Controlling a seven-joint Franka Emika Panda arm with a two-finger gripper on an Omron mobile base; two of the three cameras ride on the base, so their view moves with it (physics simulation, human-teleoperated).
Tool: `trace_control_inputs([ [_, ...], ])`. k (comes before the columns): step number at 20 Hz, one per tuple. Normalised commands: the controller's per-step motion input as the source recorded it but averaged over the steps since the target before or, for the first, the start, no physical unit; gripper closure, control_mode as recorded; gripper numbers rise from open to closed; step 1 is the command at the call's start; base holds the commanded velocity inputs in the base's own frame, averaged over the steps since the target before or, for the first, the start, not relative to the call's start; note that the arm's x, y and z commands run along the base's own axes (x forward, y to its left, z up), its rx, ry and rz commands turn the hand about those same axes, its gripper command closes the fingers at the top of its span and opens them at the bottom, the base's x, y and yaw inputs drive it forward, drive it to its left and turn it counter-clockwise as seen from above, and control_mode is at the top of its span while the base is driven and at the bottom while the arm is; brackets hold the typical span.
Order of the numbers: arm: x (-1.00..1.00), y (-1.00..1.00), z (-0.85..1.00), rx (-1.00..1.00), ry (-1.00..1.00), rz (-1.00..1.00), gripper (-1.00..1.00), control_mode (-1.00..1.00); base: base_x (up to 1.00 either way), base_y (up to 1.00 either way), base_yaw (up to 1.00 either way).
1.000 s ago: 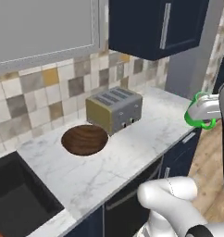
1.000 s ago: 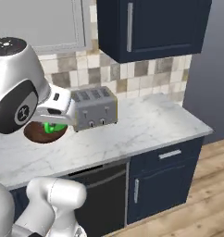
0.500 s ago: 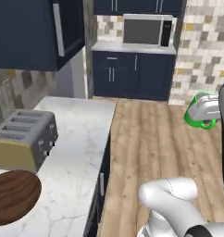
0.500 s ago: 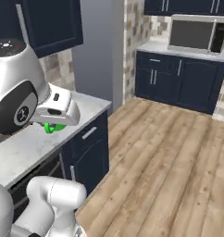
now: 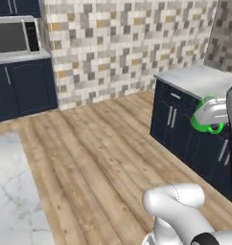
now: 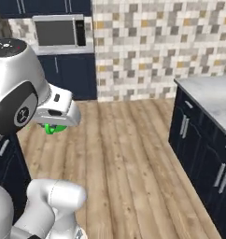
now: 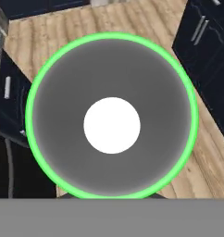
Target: Clear the mugs and bowl far away from the sink.
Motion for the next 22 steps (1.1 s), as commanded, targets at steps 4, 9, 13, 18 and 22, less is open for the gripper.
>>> trace_control_inputs([
  [4, 0.00, 0.00, 0.00, 0.00, 0.00, 0.00, 1.00, 1.00, 0.25, 0.00, -0.88],
  [9, 0.00, 0.00, 0.00, 0.00, 0.00, 0.00, 1.00, 1.00, 0.98, -0.10, -0.32],
  [13, 0.00, 0.00, 0.00, 0.00, 0.00, 0.00, 1.00, 1.00, 1.00, 0.01, -0.16],
  [18, 0.00, 0.00, 0.00, 0.00, 0.00, 0.00, 1.00, 1.00, 1.00, 0.00, -0.32],
  [22, 0.00, 0.00, 0.00, 0.00, 0.00, 0.00, 1.00, 1.00, 0.91, 0.14, -0.71],
])
